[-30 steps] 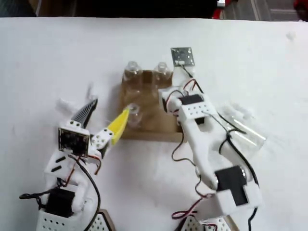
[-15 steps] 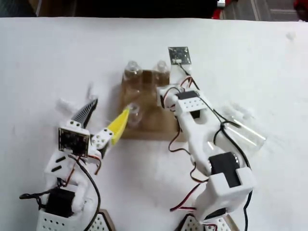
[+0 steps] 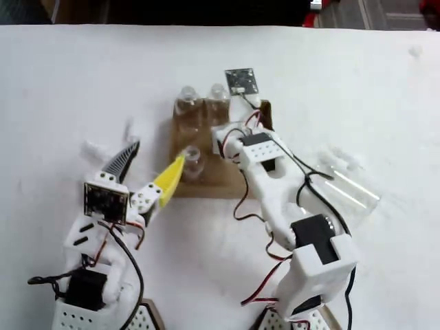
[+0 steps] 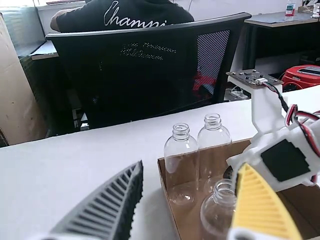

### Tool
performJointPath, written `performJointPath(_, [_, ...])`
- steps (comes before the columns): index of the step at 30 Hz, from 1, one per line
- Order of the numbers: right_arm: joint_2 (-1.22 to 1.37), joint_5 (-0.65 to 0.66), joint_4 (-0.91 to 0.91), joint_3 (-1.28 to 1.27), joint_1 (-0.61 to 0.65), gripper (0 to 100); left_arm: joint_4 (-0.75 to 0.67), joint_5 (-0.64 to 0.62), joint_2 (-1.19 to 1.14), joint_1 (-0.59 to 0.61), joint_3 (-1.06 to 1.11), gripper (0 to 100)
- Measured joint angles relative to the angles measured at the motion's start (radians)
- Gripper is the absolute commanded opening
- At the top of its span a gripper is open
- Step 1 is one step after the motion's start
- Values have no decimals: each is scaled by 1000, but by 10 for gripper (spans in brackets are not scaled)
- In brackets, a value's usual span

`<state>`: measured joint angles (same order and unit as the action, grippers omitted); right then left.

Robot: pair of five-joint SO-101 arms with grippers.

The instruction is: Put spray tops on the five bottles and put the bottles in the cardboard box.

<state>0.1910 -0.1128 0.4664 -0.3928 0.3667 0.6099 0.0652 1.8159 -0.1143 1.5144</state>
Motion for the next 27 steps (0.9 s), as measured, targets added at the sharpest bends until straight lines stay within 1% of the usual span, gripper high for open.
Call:
performJointPath(6, [-31,0,32,0,-49,19,0,0,0,0,0,278])
performJointPath(13, [-74,0,101,0,-72,20,0,0,0,0,0,278])
performJointPath(20, [-78,0,112,0,-129,17,0,0,0,0,0,278])
performJointPath(27, [-169,0,135,-2,-135,19,0,0,0,0,0,278])
